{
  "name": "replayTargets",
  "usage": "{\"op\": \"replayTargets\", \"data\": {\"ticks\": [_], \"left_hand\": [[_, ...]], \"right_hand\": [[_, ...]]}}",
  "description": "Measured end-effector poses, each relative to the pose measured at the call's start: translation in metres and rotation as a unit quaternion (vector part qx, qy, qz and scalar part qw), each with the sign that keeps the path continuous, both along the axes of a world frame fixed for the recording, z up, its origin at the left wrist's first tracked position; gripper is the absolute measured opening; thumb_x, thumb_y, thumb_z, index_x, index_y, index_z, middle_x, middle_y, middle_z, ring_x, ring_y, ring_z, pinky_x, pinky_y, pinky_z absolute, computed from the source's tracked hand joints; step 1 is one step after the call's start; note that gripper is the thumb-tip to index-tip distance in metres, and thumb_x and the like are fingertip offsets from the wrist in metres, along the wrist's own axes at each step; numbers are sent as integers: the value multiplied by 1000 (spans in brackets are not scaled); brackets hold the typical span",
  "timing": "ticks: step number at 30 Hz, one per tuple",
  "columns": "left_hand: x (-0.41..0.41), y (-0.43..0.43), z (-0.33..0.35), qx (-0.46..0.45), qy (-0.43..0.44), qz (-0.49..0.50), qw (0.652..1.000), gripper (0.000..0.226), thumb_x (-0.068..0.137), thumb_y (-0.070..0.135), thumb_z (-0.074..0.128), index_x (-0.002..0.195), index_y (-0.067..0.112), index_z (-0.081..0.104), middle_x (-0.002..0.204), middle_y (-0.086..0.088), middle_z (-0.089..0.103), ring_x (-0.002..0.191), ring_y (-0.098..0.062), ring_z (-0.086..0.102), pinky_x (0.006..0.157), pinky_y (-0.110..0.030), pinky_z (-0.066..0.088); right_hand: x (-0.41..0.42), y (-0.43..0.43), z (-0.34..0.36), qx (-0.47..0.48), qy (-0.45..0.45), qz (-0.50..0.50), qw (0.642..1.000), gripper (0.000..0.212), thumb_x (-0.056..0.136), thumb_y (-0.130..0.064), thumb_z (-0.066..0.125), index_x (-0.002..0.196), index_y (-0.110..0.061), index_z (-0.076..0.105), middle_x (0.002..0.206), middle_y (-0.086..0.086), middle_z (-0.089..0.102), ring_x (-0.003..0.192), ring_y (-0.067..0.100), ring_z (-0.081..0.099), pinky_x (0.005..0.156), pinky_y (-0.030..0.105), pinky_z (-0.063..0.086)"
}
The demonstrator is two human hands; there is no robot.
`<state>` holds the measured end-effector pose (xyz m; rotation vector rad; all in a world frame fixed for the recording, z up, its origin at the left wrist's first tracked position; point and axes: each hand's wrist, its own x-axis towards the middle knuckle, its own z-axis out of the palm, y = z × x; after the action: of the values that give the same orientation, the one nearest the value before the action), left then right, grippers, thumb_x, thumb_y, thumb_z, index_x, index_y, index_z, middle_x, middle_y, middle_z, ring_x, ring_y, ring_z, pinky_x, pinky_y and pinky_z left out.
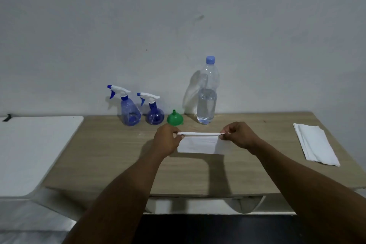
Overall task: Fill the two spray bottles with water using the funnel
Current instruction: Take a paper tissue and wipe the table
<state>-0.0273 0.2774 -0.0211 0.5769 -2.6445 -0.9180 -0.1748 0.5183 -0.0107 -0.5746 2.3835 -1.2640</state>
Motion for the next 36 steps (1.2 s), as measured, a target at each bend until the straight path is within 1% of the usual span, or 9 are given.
{"op": "replayTargets", "data": {"ticks": [3, 9, 17, 20, 23, 26, 30, 34, 36], "left_hand": [[10, 1, 0, -15, -15, 8, 1000, 16, 85, 25, 73, 94, 13, 79, 92, -4, 73, 87, -20, 64, 77, -29, 46], [28, -6, 6, -33, -44, 42, 998, 8, 84, 25, 72, 88, 24, 78, 76, 4, 72, 72, -12, 63, 63, -24, 42], [54, -26, -3, -28, -54, 78, 995, 11, 82, 27, 70, 89, 28, 78, 80, 6, 73, 76, -11, 64, 64, -23, 40], [62, -44, -3, -7, -54, 74, 996, 11, 84, 25, 70, 89, 24, 79, 77, 5, 72, 73, -11, 64, 64, -23, 41], [71, -67, -4, 26, -60, 71, 995, 11, 85, 23, 70, 90, 21, 81, 75, 4, 71, 74, -13, 65, 66, -23, 41], [81, -94, -7, 59, -75, 74, 993, 12, 86, 23, 71, 92, 17, 80, 82, 0, 74, 80, -16, 67, 66, -21, 41], [95, -139, -14, 79, -105, 55, 990, 14, 88, 23, 71, 95, 15, 80, 86, -1, 74, 77, -9, 62, 54, -6, 34], [109, -189, -25, 86, -116, 67, 987, 15, 85, 26, 73, 93, 15, 80, 85, -2, 73, 67, -11, 61, 61, -19, 41], [116, -213, -30, 101, -114, 67, 986, 14, 85, 22, 74, 92, 12, 79, 83, -6, 75, 60, -13, 61, 58, -24, 47]], "right_hand": [[-2, -8, 0, 28, 17, 22, 999, 6, 77, -11, 80, 73, -15, 78, 80, 1, 76, 75, 15, 63, 74, 32, 52], [3, -25, 2, 28, 45, 51, 997, 4, 78, -9, 81, 78, -13, 79, 77, -2, 75, 69, 6, 63, 64, 18, 46], [14, -60, -3, 46, 58, 94, 993, 3, 79, -8, 78, 79, -12, 78, 81, -5, 75, 76, 6, 65, 67, 18, 48], [16, -78, -2, 50, 48, 106, 992, 3, 78, -8, 78, 79, -11, 78, 81, -2, 76, 75, 9, 65, 72, 26, 51], [25, -101, 0, 39, 15, 116, 992, 2, 78, -6, 76, 76, -8, 74, 75, -1, 72, 70, 10, 61, 70, 28, 49], [41, -127, 0, 6, -40, 100, 994, 13, 80, -5, 70, 69, -12, 68, 69, -4, 65, 66, 10, 54, 61, 24, 44], [65, -166, -10, 10, -128, 67, 989, 12, 86, -7, 65, 76, -12, 62, 78, 5, 60, 71, 17, 51, 55, 26, 44], [84, -211, -20, 38, -178, 53, 982, 10, 88, 1, 62, 83, -7, 62, 85, 12, 61, 74, 20, 57, 61, 33, 56], [92, -234, -26, 45, -177, 45, 982, 10, 87, 3, 61, 84, -6, 62, 88, 14, 62, 77, 22, 59, 66, 38, 58]]}}
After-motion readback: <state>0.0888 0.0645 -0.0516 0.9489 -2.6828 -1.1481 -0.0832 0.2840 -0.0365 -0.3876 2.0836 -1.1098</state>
